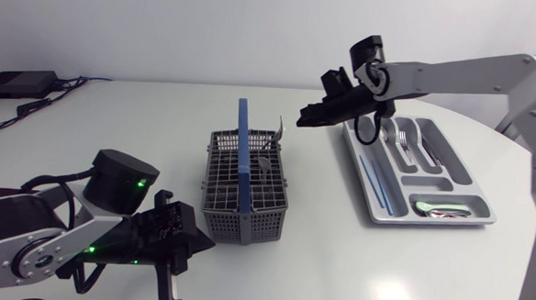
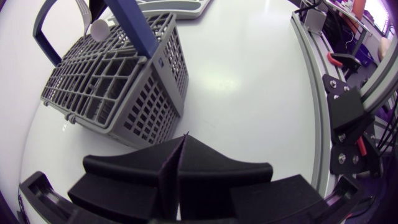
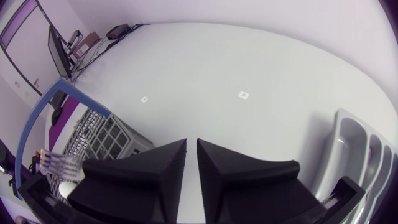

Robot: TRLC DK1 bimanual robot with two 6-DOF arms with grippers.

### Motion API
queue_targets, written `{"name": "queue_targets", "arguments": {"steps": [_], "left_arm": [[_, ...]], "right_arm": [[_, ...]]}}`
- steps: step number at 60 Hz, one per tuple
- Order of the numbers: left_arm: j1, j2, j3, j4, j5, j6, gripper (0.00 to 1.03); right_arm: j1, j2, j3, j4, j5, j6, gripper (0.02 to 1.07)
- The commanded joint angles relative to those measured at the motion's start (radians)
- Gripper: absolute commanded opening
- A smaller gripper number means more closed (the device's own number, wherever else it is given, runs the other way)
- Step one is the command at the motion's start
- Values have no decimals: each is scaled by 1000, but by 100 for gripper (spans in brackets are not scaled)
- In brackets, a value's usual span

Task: Unload the cutlery basket into the drawer organizer.

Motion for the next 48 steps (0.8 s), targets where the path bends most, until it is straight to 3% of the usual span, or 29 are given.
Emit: {"name": "queue_targets", "arguments": {"steps": [1,19,48], "left_arm": [[0,51,-29,38,-5,30,18],[35,117,-31,153,-17,27,18],[161,179,-29,284,-16,44,18]], "right_arm": [[29,87,76,9,-23,61,13],[72,182,209,-68,-128,73,12],[70,-72,-164,4,-213,29,12]]}}
